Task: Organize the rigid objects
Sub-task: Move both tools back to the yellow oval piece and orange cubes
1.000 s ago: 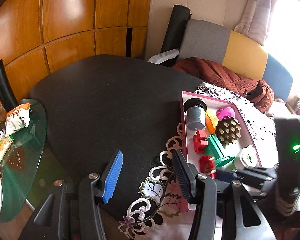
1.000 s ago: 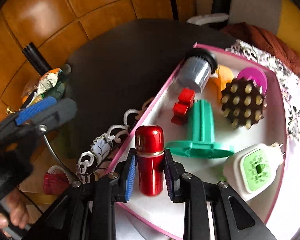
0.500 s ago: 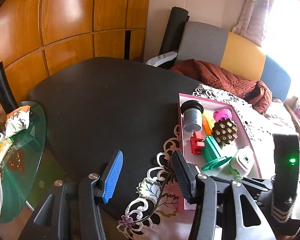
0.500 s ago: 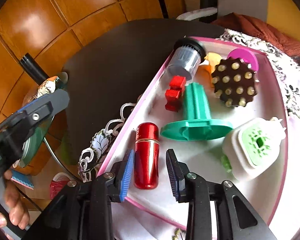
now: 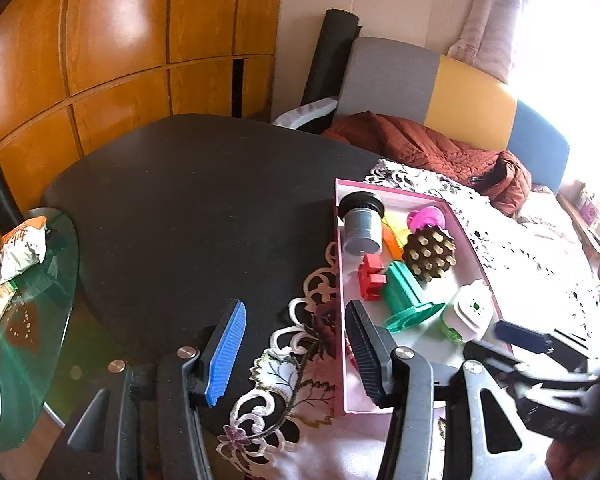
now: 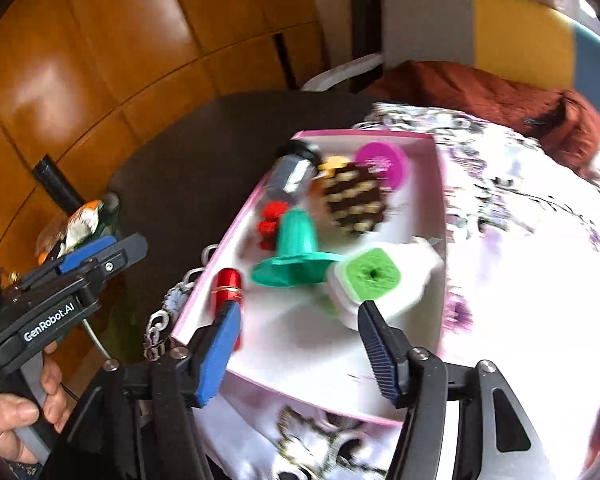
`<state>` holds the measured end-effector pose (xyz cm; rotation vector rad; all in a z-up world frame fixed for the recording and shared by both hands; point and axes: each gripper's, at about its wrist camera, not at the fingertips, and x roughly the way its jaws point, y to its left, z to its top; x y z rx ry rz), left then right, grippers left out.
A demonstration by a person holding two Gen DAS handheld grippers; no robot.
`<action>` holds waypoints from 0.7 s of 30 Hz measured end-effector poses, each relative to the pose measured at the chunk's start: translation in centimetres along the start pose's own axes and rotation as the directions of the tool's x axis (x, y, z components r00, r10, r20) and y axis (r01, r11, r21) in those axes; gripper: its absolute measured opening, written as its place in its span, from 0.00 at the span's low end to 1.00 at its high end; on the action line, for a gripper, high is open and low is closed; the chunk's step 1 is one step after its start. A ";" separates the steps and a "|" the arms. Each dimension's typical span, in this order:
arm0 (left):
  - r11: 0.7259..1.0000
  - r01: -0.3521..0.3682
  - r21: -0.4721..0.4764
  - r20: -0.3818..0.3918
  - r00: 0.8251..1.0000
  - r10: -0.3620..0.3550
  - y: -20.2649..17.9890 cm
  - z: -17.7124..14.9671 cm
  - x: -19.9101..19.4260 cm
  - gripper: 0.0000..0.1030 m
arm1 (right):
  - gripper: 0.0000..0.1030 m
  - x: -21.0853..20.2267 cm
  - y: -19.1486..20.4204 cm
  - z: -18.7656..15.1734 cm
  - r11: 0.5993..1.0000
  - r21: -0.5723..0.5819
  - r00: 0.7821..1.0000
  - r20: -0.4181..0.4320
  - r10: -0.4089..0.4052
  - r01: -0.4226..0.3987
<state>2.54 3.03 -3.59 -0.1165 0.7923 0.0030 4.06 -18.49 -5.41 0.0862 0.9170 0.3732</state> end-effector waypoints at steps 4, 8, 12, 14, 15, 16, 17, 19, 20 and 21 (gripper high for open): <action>1.000 0.021 0.008 -0.011 1.000 -0.021 -0.5 -0.1 0.1 0.51 | 0.70 -2.5 -3.3 -0.8 0.996 0.065 0.998 0.012 -0.067 0.066; 0.999 0.040 0.024 -0.015 0.999 -0.040 -1.2 -0.3 0.2 0.51 | 0.73 -5.0 -7.7 -2.1 0.978 0.157 0.991 -0.001 -0.136 0.135; 0.997 0.065 0.048 -0.018 0.998 -0.064 -2.2 -0.3 0.2 0.51 | 0.73 -7.9 -12.7 -3.5 0.940 0.252 0.972 -0.017 -0.234 0.230; 0.995 0.076 0.064 -0.020 0.997 -0.075 -2.7 -0.4 0.1 0.51 | 0.73 -9.6 -15.4 -4.2 0.909 0.312 0.958 -0.020 -0.285 0.277; 0.994 0.083 0.072 -0.021 0.996 -0.081 -3.0 -0.4 0.1 0.51 | 0.73 -10.5 -16.8 -4.6 0.888 0.342 0.948 -0.024 -0.318 0.307; 0.993 0.089 0.080 -0.023 0.996 -0.088 -3.3 -0.4 0.1 0.51 | 0.73 -11.4 -18.2 -5.0 0.865 0.375 0.937 -0.025 -0.350 0.333; 0.991 0.095 0.090 -0.025 0.995 -0.093 -3.7 -0.4 0.1 0.51 | 0.76 -12.4 -19.6 -5.5 0.840 0.412 0.925 -0.024 -0.379 0.354; 0.987 0.110 0.117 -0.034 0.994 -0.107 -4.7 -0.5 0.1 0.51 | 0.77 -14.0 -22.0 -6.6 0.780 0.479 0.896 -0.028 -0.444 0.402; 0.984 0.117 0.132 -0.037 0.993 -0.113 -5.1 -0.5 0.0 0.51 | 0.77 -14.6 -23.3 -7.3 0.745 0.516 0.878 -0.033 -0.477 0.424; 0.981 0.123 0.148 -0.038 0.992 -0.119 -5.7 -0.6 -0.1 0.51 | 0.77 -15.1 -24.4 -8.0 0.713 0.553 0.867 -0.035 -0.496 0.431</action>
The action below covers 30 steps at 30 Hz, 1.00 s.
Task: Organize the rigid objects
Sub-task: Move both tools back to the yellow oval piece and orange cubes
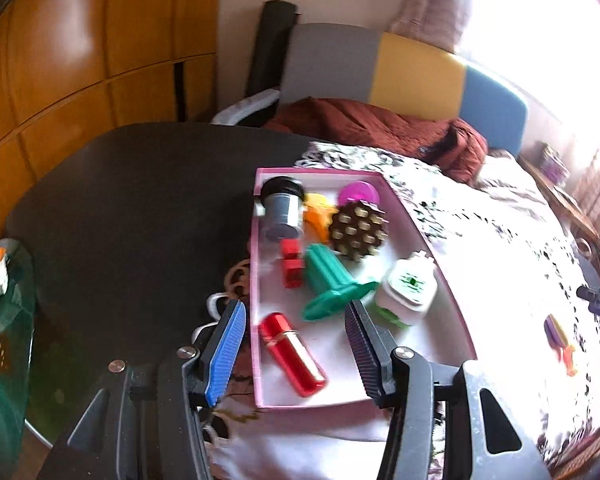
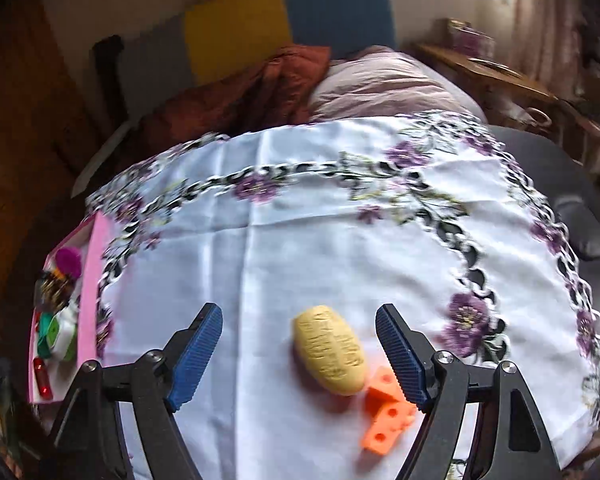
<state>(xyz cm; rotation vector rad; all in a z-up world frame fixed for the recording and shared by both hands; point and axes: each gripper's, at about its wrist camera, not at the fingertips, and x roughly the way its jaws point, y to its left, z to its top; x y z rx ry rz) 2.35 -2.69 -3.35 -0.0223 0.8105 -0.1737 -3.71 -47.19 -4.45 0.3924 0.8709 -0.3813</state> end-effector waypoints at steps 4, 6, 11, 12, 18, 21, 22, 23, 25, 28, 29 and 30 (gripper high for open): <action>0.998 0.028 0.062 -0.011 1.000 -0.027 -2.3 -0.1 0.0 0.51 | 0.77 1.5 -4.1 -0.3 0.979 0.185 0.995 -0.056 -0.078 0.087; 0.994 0.049 0.095 -0.017 0.999 -0.048 -3.5 -0.2 0.0 0.51 | 0.77 1.3 -4.6 -0.1 0.974 0.210 0.996 -0.041 -0.080 0.087; 0.980 0.100 0.171 -0.036 0.995 -0.095 -6.5 -0.3 0.1 0.51 | 0.78 1.1 -4.6 0.0 0.972 0.216 0.995 -0.028 -0.093 0.096; 0.976 0.108 0.187 -0.039 0.994 -0.103 -7.2 -0.4 0.1 0.51 | 0.78 1.0 -4.8 0.0 0.970 0.226 0.996 -0.017 -0.093 0.094; 0.951 0.165 0.263 -0.069 0.986 -0.152 -10.8 -0.8 0.4 0.51 | 0.79 0.3 -6.5 0.1 0.949 0.305 0.996 0.008 -0.092 0.085; 0.934 0.196 0.298 -0.094 0.980 -0.176 -12.7 -0.9 0.7 0.51 | 0.80 0.2 -7.1 0.0 0.938 0.339 0.996 0.008 -0.084 0.077; 0.929 0.208 0.305 -0.104 0.977 -0.185 -13.3 -1.0 0.9 0.51 | 0.80 0.2 -7.3 0.0 0.934 0.349 0.996 0.006 -0.085 0.077; 0.925 0.222 0.308 -0.115 0.974 -0.195 -13.8 -1.1 1.1 0.51 | 0.80 0.2 -7.5 -0.1 0.931 0.357 0.996 0.004 -0.088 0.081; 0.917 0.250 0.312 -0.141 0.966 -0.215 -15.0 -1.2 1.4 0.51 | 0.80 0.1 -7.9 -0.1 0.923 0.376 0.996 0.005 -0.094 0.085; 0.897 0.291 0.332 -0.168 0.954 -0.248 -16.9 -1.5 1.8 0.51 | 0.82 -0.1 -8.8 -0.3 0.904 0.421 0.996 0.014 -0.092 0.077; 0.889 0.305 0.342 -0.174 0.950 -0.258 -17.6 -1.6 1.9 0.51 | 0.82 -0.2 -9.1 -0.4 0.898 0.435 0.996 0.014 -0.089 0.074; 0.882 0.317 0.350 -0.180 0.946 -0.269 -18.2 -1.7 1.9 0.51 | 0.82 -0.2 -9.4 -0.4 0.891 0.449 0.996 0.014 -0.084 0.068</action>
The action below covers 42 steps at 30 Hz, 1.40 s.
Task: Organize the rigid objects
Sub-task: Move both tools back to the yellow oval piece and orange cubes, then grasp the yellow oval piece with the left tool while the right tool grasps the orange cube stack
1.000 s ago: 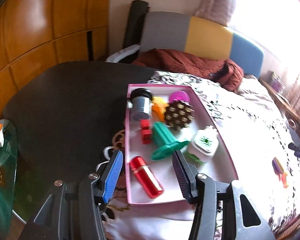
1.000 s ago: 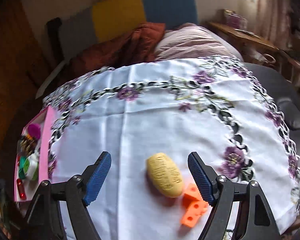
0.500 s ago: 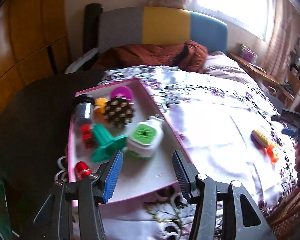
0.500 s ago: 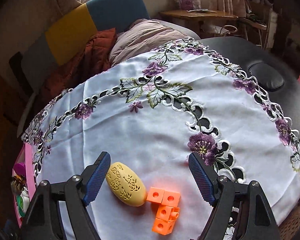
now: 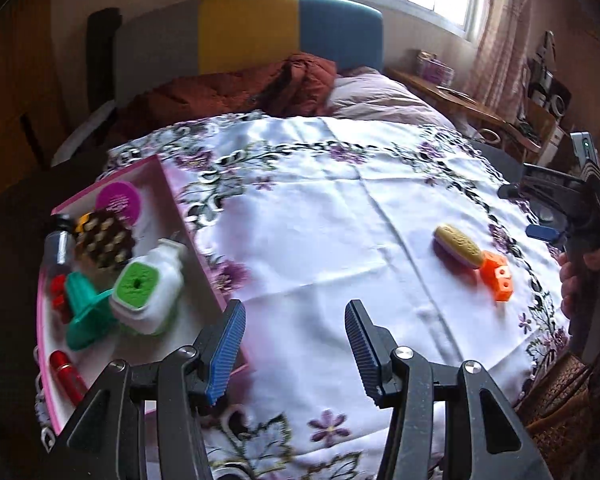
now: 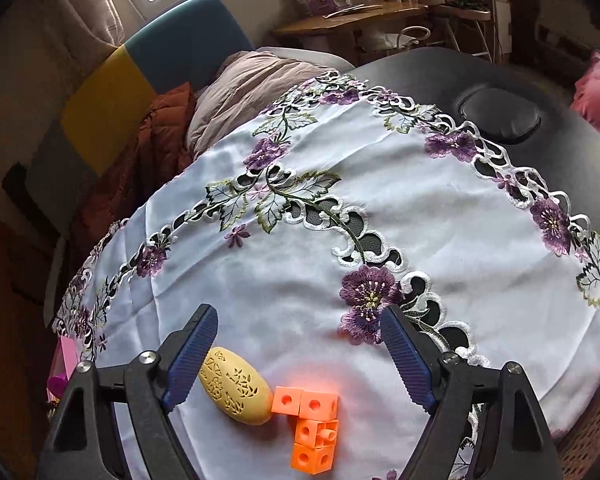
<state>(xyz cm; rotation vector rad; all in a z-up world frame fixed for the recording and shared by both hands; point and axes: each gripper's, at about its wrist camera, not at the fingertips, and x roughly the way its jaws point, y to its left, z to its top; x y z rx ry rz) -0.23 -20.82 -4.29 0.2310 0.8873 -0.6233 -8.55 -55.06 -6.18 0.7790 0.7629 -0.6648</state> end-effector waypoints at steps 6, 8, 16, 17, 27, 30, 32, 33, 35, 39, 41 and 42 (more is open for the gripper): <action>0.997 0.044 0.070 -0.006 0.999 -0.043 -3.2 0.9 1.3 0.51 | 0.82 -0.3 -1.0 0.3 0.998 0.056 1.000 0.014 0.007 -0.007; 0.993 0.065 0.098 -0.010 0.998 -0.064 -4.2 1.2 1.9 0.51 | 0.82 -0.5 -1.1 0.4 0.998 0.064 1.000 0.024 0.008 -0.009; 0.973 0.163 0.164 -0.065 0.986 -0.154 -7.6 3.0 5.0 0.52 | 0.82 -1.4 -1.7 0.7 0.995 0.096 0.998 0.064 0.015 -0.021; 0.967 0.176 0.183 -0.068 0.984 -0.166 -8.2 3.2 5.3 0.53 | 0.82 -1.5 -1.9 0.7 0.994 0.104 0.998 0.068 0.016 -0.023; 0.897 0.288 0.336 -0.147 0.957 -0.252 -13.6 4.6 8.6 0.75 | 0.82 -1.6 -2.8 1.1 0.988 0.150 0.997 0.073 0.029 -0.039; 0.900 0.280 0.335 -0.165 0.958 -0.236 -14.4 4.9 9.8 0.75 | 0.82 -1.6 -2.8 1.1 0.988 0.152 0.997 0.073 0.032 -0.043; 0.911 0.280 0.303 -0.170 0.956 -0.238 -14.4 5.4 10.4 0.75 | 0.82 -1.4 -2.9 1.1 0.987 0.154 0.997 0.066 0.034 -0.044; 0.920 0.274 0.281 -0.175 0.957 -0.232 -14.4 5.6 10.8 0.75 | 0.82 -1.3 -2.8 1.1 0.987 0.155 0.997 0.064 0.036 -0.045; 0.938 0.288 0.194 -0.223 0.944 -0.244 -14.3 6.1 11.9 0.74 | 0.82 -1.2 -2.8 1.2 0.988 0.151 0.997 0.062 0.035 -0.044; 0.955 0.295 0.026 -0.269 0.922 -0.278 -14.1 6.9 13.5 0.64 | 0.82 -1.2 -2.8 1.2 0.987 0.154 0.997 0.063 0.036 -0.045; 0.960 0.281 -0.012 -0.282 0.920 -0.272 -14.4 7.1 14.0 0.61 | 0.83 -1.2 -2.9 1.2 0.986 0.158 0.997 0.063 0.039 -0.049; 0.960 0.279 -0.024 -0.285 0.919 -0.274 -14.6 7.2 14.2 0.61 | 0.83 -1.2 -2.9 1.2 0.986 0.159 0.997 0.062 0.039 -0.048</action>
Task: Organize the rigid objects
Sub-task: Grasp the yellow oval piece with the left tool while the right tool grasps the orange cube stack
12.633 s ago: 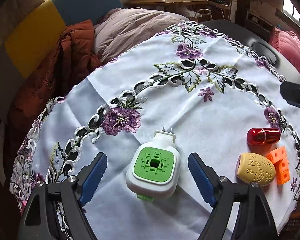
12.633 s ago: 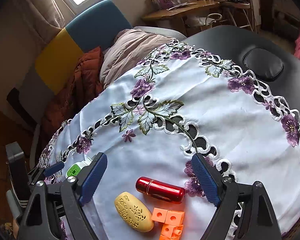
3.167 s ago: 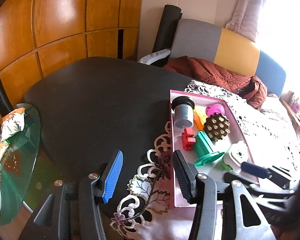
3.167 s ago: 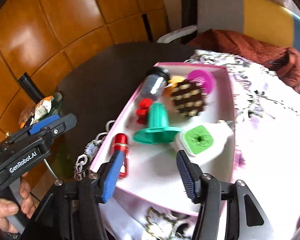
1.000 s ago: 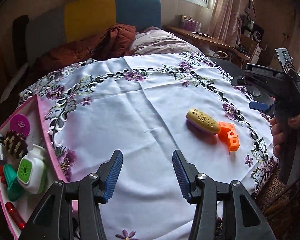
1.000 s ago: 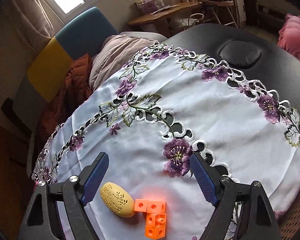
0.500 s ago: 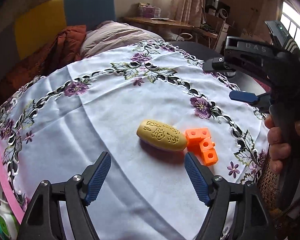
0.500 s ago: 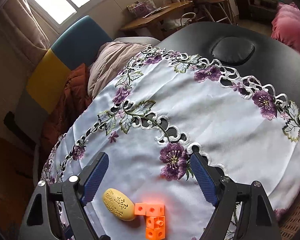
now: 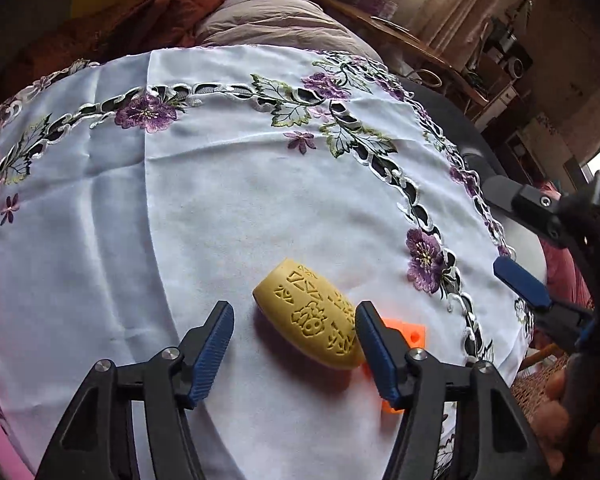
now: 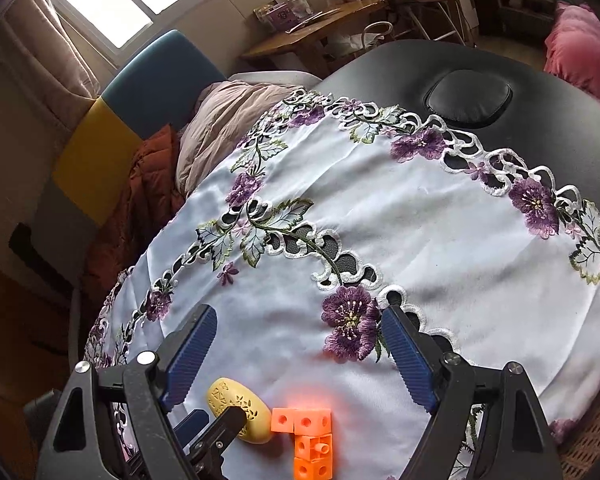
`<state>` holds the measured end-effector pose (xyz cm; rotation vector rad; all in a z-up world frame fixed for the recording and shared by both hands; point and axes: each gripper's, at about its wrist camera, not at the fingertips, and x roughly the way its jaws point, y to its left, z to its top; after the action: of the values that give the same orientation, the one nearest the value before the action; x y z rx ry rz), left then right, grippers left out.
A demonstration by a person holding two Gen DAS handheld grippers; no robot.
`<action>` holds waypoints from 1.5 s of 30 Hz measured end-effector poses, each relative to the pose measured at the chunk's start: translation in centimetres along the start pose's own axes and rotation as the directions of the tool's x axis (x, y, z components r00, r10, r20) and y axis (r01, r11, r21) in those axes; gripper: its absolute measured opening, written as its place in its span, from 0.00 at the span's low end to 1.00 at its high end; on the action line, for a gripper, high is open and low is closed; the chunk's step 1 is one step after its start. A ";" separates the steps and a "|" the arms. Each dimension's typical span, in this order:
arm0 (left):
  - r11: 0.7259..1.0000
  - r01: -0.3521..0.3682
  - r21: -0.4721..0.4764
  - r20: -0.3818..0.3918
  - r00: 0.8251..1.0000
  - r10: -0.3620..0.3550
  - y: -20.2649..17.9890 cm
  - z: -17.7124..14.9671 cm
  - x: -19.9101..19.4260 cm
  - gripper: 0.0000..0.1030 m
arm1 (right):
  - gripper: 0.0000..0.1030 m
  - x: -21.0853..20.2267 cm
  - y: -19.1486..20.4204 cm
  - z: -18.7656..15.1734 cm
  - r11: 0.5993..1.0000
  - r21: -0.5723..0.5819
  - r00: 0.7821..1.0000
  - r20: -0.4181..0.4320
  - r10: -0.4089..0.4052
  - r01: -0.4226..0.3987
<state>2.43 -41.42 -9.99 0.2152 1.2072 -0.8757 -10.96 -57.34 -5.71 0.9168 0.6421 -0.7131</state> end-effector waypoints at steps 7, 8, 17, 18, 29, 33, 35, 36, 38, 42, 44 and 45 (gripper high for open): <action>0.995 -0.087 0.048 -0.008 0.996 0.087 -1.5 0.4 2.0 0.54 | 0.83 0.0 -0.2 0.1 1.000 0.003 1.000 0.000 -0.003 0.003; 0.991 -0.099 0.084 0.004 0.995 0.099 -1.6 0.1 1.8 0.49 | 0.83 0.1 -0.2 0.1 1.000 0.006 1.000 -0.004 0.000 0.000; 0.976 -0.097 0.195 0.050 0.995 0.089 2.6 -3.7 -1.8 0.29 | 0.83 1.0 0.4 -0.2 0.999 -0.033 0.999 -0.048 0.000 -0.002; 0.974 -0.106 0.200 0.059 0.994 0.096 3.1 -4.4 -2.2 0.29 | 0.83 1.2 0.5 -0.3 0.999 -0.043 0.998 -0.062 -0.001 -0.001; 0.967 -0.178 0.180 0.152 0.977 0.152 5.5 -7.5 -4.1 0.28 | 0.83 3.2 2.2 -2.1 0.986 -0.163 0.985 -0.165 -0.054 0.027; 0.967 -0.189 0.170 0.175 0.972 0.159 5.5 -7.8 -4.1 0.28 | 0.81 3.4 2.7 -2.5 0.979 -0.200 0.983 -0.169 -0.076 0.042; 0.969 -0.187 0.164 0.186 0.970 0.156 5.8 -8.0 -4.2 0.28 | 0.80 3.5 2.9 -2.6 0.976 -0.214 0.981 -0.172 -0.085 0.047; 0.968 -0.188 0.166 0.190 0.969 0.155 5.8 -8.1 -4.3 0.28 | 0.80 3.5 2.9 -2.7 0.975 -0.218 0.981 -0.175 -0.089 0.049; 0.969 -0.190 0.158 0.194 0.968 0.158 6.0 -8.2 -4.4 0.28 | 0.80 3.7 3.0 -2.8 0.973 -0.224 0.979 -0.179 -0.098 0.056; 0.971 -0.191 0.142 0.202 0.966 0.161 6.2 -8.3 -4.6 0.28 | 0.80 3.9 3.0 -2.9 0.972 -0.229 0.976 -0.192 -0.105 0.059; 0.972 -0.195 0.134 0.206 0.965 0.165 6.3 -8.5 -4.8 0.28 | 0.80 4.1 3.0 -3.1 0.967 -0.241 0.971 -0.203 -0.128 0.077; 0.972 -0.195 0.128 0.206 0.964 0.166 6.4 -8.5 -4.9 0.28 | 0.80 4.2 3.0 -3.2 0.965 -0.247 0.969 -0.206 -0.139 0.086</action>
<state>0.27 -29.94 -10.78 0.3460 0.9264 -0.8057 -6.75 -54.43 -8.92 0.7474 0.9637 -0.6234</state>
